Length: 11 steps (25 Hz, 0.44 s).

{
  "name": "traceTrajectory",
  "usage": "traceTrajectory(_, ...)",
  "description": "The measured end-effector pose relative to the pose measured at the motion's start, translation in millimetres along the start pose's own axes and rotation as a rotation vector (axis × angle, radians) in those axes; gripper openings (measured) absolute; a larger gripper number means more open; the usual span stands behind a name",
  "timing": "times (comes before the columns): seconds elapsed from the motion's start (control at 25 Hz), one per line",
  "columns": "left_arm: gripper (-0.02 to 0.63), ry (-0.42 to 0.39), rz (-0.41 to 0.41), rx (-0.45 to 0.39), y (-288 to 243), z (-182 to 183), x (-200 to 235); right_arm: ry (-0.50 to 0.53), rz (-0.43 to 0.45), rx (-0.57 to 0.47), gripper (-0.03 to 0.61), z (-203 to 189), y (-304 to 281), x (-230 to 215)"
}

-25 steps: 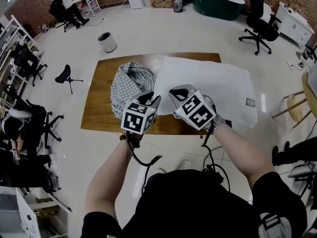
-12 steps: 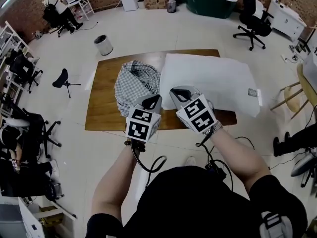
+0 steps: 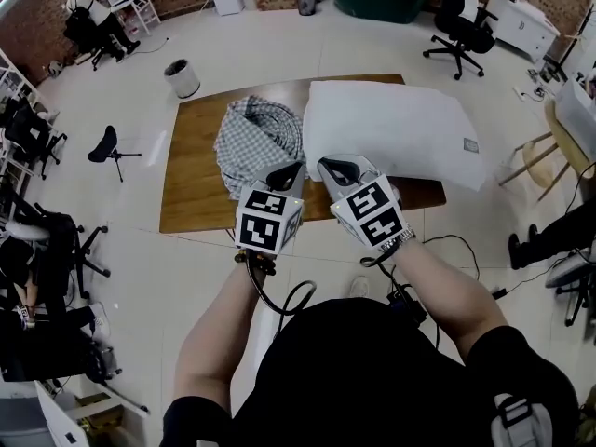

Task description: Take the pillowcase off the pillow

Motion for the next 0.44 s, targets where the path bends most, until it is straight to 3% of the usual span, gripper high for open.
traceTrajectory(0.44, 0.003, 0.007, -0.035, -0.013, 33, -9, -1, -0.001, -0.046, -0.001, 0.0, 11, 7, 40)
Point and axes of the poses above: the fingertips, and each gripper's own axes: y backward along the fingers, x to its left, z out of its top, the point moved 8 cm from there along y, backward along the fingers, and after that the axes turned 4 degrees about -y, right-handed, at the moved point
